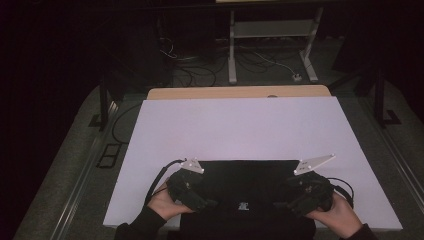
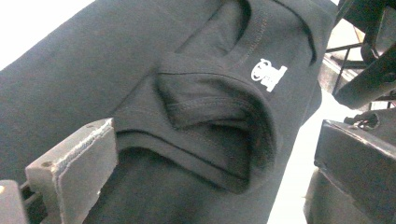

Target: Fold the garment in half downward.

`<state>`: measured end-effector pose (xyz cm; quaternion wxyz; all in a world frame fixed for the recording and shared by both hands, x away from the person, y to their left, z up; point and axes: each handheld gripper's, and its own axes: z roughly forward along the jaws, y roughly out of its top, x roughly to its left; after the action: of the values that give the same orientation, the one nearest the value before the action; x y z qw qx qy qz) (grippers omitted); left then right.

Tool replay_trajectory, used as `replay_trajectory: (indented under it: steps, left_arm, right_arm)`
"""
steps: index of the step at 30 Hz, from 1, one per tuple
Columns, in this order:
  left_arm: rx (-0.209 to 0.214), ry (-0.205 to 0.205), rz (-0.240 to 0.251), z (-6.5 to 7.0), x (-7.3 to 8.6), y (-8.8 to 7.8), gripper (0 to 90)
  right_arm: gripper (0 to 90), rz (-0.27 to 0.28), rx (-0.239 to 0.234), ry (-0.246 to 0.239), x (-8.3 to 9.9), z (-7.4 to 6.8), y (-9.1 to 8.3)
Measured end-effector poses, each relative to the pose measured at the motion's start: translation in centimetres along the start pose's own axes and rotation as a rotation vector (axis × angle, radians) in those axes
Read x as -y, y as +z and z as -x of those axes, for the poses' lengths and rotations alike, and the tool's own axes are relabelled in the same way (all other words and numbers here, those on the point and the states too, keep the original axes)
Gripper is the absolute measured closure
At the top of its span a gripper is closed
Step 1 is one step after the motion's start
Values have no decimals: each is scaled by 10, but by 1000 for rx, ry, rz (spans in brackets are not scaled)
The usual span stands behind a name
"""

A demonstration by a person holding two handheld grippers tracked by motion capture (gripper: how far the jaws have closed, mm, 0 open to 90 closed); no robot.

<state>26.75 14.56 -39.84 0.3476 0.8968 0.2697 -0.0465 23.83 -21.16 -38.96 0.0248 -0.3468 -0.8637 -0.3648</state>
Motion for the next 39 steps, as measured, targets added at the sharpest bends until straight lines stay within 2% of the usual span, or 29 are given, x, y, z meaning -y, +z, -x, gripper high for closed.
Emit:
replay_trajectory:
  steps: [16,27,31,39]
  left_arm:
    - [-47,-5,38,-22,0,-11,0]
    - [-66,-19,70,-34,1,-18,0]
    - [-76,-45,88,-43,1,-22,0]
    - [-86,-61,116,-53,3,-28,0]
  right_arm:
    - [0,24,25,-18,-9,18,-7]
    - [0,37,39,-4,-14,34,-11]
    - [0,42,52,1,-15,40,-14]
    - [0,61,56,25,-15,54,-17]
